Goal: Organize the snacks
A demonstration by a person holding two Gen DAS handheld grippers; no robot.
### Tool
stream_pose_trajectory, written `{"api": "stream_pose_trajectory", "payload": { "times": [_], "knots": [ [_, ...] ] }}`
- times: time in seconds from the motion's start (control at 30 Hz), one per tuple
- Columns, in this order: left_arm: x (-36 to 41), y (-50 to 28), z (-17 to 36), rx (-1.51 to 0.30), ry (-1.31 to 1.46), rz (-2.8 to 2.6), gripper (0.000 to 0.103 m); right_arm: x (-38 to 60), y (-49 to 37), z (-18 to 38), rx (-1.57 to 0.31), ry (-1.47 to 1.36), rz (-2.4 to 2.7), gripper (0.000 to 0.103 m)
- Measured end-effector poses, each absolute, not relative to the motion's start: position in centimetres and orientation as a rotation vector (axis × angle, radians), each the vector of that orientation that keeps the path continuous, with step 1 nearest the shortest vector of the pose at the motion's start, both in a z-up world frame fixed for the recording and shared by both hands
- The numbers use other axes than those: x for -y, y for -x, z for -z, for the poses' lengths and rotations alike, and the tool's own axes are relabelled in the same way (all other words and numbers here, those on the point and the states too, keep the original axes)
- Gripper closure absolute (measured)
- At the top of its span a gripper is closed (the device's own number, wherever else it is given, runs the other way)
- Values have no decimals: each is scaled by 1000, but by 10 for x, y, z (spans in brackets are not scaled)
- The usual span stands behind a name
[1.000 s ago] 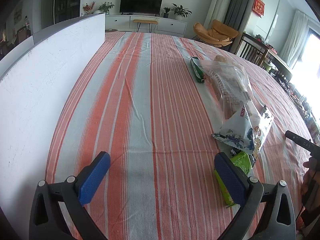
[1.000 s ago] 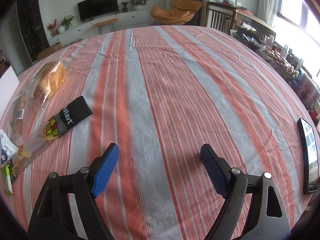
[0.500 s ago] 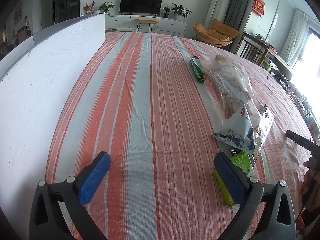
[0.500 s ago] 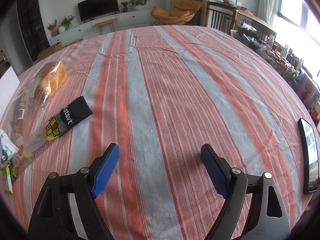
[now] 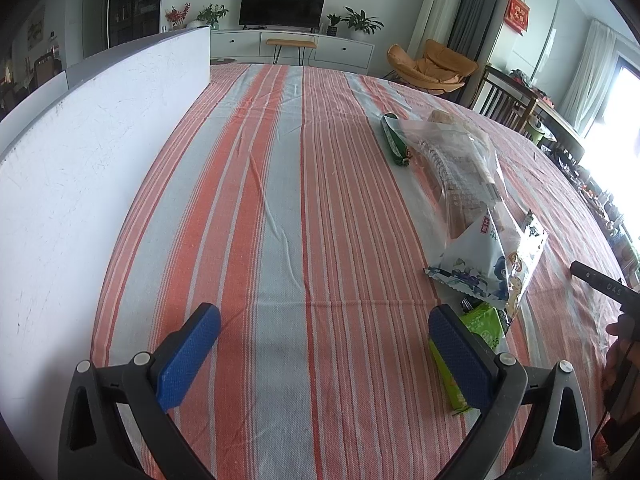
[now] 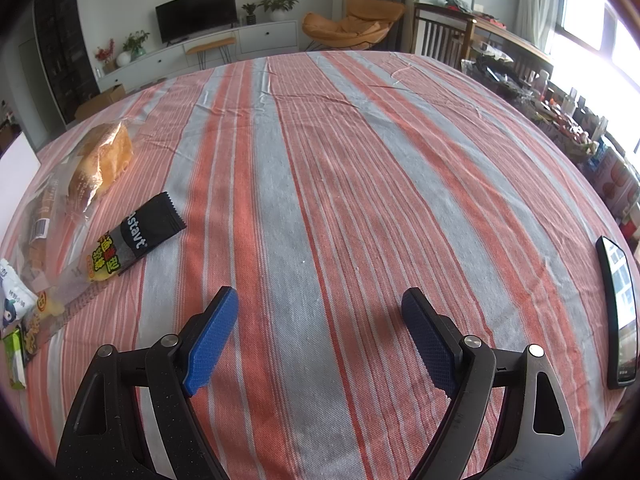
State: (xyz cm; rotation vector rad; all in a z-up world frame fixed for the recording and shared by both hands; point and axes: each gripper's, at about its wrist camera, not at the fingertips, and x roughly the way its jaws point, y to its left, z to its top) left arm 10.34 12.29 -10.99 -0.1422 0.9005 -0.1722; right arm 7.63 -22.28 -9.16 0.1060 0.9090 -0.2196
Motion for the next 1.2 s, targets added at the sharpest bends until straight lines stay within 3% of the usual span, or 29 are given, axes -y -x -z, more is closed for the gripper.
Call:
{"api": "stream_pose_trajectory", "payload": {
  "times": [0.3,0.53,0.8,1.2],
  "knots": [
    [-157,-100,109,-852,343,276,0,223,-77,92,-909,-106,219,17],
    [-133,-100,99,-955,355,403,1,223,-77,92,-909,-106,219,17],
    [-64,-97,95,-983,36,353,1,222,-77,92,-909,-106,219,17],
    [-80,-92,112,-1020,-41,154,1,222,-78,92,-909,-107,218,17]
  ]
}}
